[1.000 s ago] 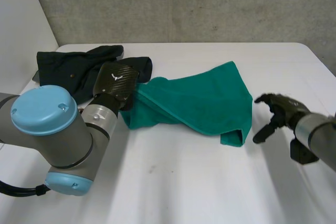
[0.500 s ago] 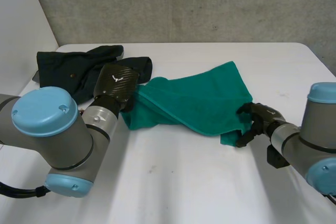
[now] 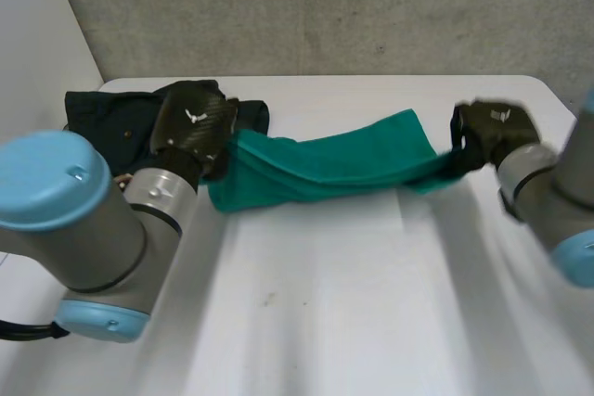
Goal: Fold the laundry.
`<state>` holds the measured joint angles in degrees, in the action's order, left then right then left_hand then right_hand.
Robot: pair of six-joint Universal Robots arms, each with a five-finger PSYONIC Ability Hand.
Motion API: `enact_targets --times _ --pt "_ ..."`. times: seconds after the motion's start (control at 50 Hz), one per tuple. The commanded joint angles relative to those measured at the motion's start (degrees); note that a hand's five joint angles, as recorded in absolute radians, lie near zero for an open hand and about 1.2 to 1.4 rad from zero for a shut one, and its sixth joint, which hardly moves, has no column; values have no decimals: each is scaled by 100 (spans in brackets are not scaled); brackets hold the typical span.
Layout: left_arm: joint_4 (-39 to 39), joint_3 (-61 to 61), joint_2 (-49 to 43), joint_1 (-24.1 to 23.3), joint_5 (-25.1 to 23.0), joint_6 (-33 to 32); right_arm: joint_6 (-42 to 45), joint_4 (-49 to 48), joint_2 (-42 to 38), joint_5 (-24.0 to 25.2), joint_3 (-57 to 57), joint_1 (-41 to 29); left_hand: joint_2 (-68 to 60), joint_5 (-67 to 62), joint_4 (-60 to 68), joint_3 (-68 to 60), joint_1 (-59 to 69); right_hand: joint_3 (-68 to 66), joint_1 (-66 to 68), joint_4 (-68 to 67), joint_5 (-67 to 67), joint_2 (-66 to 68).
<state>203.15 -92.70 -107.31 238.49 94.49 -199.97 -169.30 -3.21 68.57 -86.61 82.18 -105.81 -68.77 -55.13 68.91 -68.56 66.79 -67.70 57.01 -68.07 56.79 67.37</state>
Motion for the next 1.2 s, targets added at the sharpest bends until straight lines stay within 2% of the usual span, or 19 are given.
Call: enact_targets --times 0.02,0.1,0.18,0.24,0.36,0.42,0.56,0.64,0.68,0.74,0.8,0.86,1.0,1.08,1.2 --pt "-1241 304 728 127 -114 -24 3003 1933 982 602 -737 342 -1123 -1487 1109 -1144 1321 -1230 2299 -1193 1321 1263" --pt "-2102 463 773 162 -360 -270 3894 2893 1158 313 -1011 342 -1123 -1487 1109 -1144 1321 -1230 2299 -1193 1321 1263" --pt "-2648 498 667 171 -545 -701 4299 3378 1150 172 -1012 298 -1123 -1487 1109 -1144 1321 -1230 2299 -1193 1321 1263" --pt "-2640 560 290 171 -545 -999 4371 3388 1036 154 -994 237 -1123 -1487 1109 -1144 1321 -1230 2299 -1193 1321 1263" --pt "-2377 1226 -877 171 -501 -1176 4362 3388 -132 13 -1274 -9 -1123 -1487 1109 -1144 1321 -1230 2299 -1193 1321 1263" --pt "-2227 1657 -1335 180 -501 -1185 4292 3301 -668 -250 -1748 -185 -1123 -1487 1109 -1144 1321 -1230 2299 -1193 1321 1263" --pt "-1209 3309 -2259 224 -326 -1211 3757 2231 -1723 -707 -3652 -370 -1123 -1487 1109 -1144 1321 -1230 2299 -1193 1321 1263" --pt "-225 3978 -2321 250 -159 -1299 3292 1309 -1891 -795 -4664 -379 -1123 -1487 1109 -1144 1321 -1230 2299 -1193 1321 1263" --pt "458 4180 -2269 250 -28 -1360 3150 877 -1865 -822 -4904 -388 -1123 -1487 1109 -1144 1321 -1230 2299 -1193 1321 1263" --pt "1032 4216 -2137 250 52 -1369 2991 -20 -1716 -848 -4993 -388 -1123 -1487 1109 -1144 1321 -1230 2299 -1193 1321 1263" --pt "1525 4111 -1812 250 87 -1369 2991 -722 -1427 -875 -4818 -396 -1123 -1487 1109 -1144 1321 -1230 2299 -1193 1321 1263" --pt "1623 3716 -1505 242 70 -1369 2991 -875 -1180 -840 -4484 -405 -1123 -1487 1109 -1144 1321 -1230 2299 -1193 1321 1263" --pt "1553 1953 -759 198 17 -1387 3035 -831 -538 -629 -2789 -379 -1123 -1487 1109 -1144 1321 -1230 2299 -1193 1321 1263" --pt "1439 819 -363 171 0 -1396 3140 -664 -187 -251 -1603 -318 -1123 -1487 1109 -1144 1321 -1230 2299 -1193 1321 1263" --pt "1377 -423 -300 154 -27 -1396 3509 -84 51 259 76 -317 -1123 -1487 1109 -1144 1321 -1230 2299 -1193 1321 1263"
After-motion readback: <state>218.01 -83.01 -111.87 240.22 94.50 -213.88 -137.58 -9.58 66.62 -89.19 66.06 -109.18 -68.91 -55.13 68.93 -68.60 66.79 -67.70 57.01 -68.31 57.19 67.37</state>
